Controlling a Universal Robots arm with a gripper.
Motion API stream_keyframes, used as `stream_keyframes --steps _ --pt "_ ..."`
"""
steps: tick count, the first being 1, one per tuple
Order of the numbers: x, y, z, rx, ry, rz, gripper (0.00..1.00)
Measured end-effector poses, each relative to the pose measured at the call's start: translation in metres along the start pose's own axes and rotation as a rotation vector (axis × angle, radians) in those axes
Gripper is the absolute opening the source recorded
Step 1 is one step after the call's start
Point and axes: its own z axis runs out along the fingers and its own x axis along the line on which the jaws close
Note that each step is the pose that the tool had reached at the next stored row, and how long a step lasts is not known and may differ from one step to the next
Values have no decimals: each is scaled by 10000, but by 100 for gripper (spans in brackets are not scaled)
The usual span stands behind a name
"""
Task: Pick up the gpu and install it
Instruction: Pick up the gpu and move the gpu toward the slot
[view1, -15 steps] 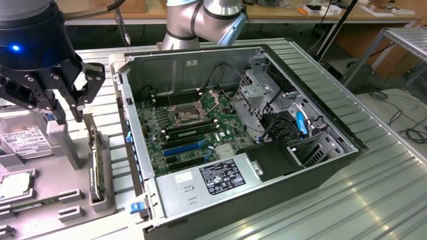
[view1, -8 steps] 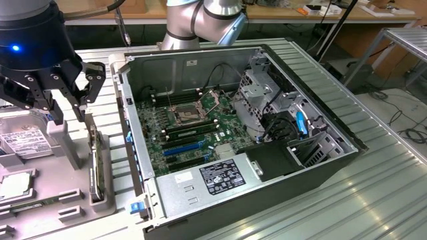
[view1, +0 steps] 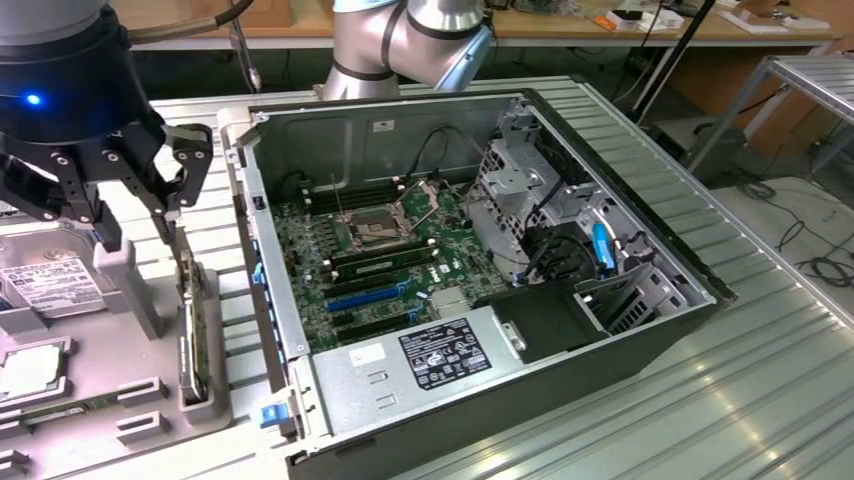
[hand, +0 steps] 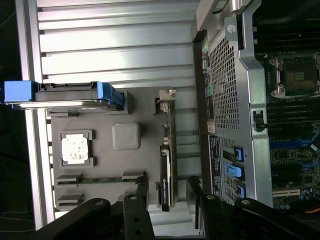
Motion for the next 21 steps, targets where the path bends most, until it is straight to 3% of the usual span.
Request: stream_keyframes --steps 6,10,15,21 --pt "3 -24 175 2 2 -1 44" --pt "-2 -97 215 0 2 0 44" --pt "-3 -120 270 0 2 0 44" --pt "-3 -142 483 -1 1 0 44"
